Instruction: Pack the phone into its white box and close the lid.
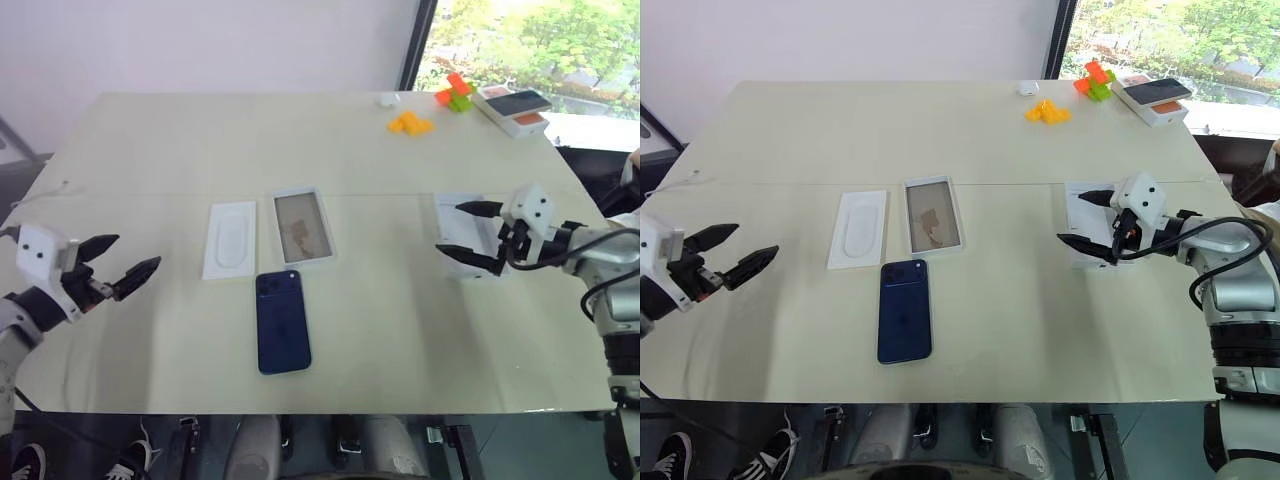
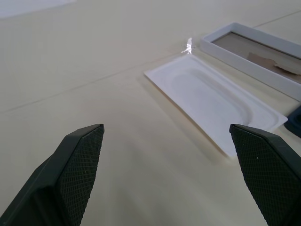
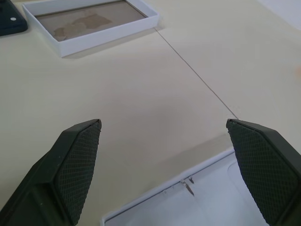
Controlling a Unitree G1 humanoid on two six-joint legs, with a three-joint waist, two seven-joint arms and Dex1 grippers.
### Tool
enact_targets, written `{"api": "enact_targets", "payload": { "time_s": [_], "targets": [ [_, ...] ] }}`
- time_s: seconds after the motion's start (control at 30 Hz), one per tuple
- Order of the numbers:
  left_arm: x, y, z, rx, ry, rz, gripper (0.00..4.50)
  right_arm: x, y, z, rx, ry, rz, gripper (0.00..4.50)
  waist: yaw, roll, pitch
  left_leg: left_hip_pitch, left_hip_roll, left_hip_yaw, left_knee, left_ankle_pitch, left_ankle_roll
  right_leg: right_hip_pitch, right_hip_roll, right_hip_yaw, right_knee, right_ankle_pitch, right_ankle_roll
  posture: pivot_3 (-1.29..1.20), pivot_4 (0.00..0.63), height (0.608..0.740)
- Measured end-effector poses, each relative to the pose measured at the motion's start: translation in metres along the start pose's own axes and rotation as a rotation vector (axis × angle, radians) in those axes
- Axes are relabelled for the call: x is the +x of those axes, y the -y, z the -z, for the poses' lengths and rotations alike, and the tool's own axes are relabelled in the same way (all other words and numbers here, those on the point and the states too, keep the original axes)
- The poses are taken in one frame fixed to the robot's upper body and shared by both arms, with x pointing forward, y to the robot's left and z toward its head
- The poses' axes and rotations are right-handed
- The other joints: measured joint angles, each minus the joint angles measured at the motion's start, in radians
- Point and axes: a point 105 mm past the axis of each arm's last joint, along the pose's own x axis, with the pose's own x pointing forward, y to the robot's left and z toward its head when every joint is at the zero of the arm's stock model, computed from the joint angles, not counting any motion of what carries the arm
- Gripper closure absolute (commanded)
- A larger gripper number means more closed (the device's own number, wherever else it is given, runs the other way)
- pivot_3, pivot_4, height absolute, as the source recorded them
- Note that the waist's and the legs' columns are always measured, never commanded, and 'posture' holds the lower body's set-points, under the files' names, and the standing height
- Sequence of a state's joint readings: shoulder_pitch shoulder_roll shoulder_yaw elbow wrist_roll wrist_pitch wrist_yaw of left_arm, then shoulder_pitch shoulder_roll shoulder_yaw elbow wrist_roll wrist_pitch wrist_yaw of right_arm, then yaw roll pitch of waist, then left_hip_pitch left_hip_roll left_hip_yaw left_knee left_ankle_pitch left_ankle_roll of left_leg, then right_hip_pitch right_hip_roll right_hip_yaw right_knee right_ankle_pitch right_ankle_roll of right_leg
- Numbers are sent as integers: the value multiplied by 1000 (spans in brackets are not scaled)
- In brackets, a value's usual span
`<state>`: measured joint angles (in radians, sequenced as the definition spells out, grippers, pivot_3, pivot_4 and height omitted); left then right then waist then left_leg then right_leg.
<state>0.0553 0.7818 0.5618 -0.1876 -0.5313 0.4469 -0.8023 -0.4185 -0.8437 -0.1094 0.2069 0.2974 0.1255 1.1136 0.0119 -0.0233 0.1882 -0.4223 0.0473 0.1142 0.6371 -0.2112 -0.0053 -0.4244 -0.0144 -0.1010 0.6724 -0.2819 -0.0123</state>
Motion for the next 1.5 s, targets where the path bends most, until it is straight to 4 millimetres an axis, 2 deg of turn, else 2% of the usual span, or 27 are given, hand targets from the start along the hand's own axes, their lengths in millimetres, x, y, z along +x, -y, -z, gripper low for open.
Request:
{"api": "enact_targets", "payload": {
  "time_s": [0.13,0.27,0.43,0.57,0.7,0.9,1.03,1.23,1.37,1.5],
  "targets": [
    [7,-8,-8,5,29,-35,0,1,0,0,3,5,13,36,0,0,0,0,0,0,0,0,0,0,0,0,0,0,0,0,150,737],
    [18,-8,-10,11,32,-58,0,12,3,-13,-12,53,23,36,-4,0,0,0,0,0,0,0,0,0,1,0,0,0,0,0,150,737],
    [30,-6,-3,-50,8,-108,0,32,-4,-25,-34,74,-18,36,-3,0,0,0,0,0,0,0,0,0,0,0,0,0,0,0,150,737],
    [38,-5,3,-90,-24,-163,0,42,-10,-25,-33,54,-49,36,1,0,0,0,0,0,0,0,0,0,0,0,0,1,0,0,150,737],
    [53,-4,6,-159,-68,-220,0,61,-24,-40,-84,68,-99,36,-1,0,0,0,0,0,0,0,0,0,0,0,1,1,0,0,150,737],
    [78,4,13,-310,-159,-265,0,93,-62,-73,-191,156,-215,36,-2,-1,0,0,0,0,1,0,0,0,1,0,2,1,-1,0,150,737],
    [92,5,19,-396,-207,-294,0,103,-67,-67,-232,123,-239,36,1,-2,-1,-1,0,0,4,0,0,0,0,0,2,2,-3,0,150,737],
    [112,29,24,-431,-270,-269,0,108,-65,-68,-236,138,-235,36,-1,-3,-1,-2,0,-1,7,1,-1,0,0,0,5,2,-3,0,150,737],
    [118,40,30,-419,-302,-255,0,107,-65,-67,-238,141,-234,36,-3,-2,-1,-2,0,-1,7,1,-2,0,0,0,6,2,-3,0,150,737],
    [121,39,32,-420,-316,-266,0,107,-65,-65,-229,138,-231,36,-2,-2,-1,-2,0,-1,8,1,-2,0,0,0,6,2,-3,0,150,737]
  ]
}}
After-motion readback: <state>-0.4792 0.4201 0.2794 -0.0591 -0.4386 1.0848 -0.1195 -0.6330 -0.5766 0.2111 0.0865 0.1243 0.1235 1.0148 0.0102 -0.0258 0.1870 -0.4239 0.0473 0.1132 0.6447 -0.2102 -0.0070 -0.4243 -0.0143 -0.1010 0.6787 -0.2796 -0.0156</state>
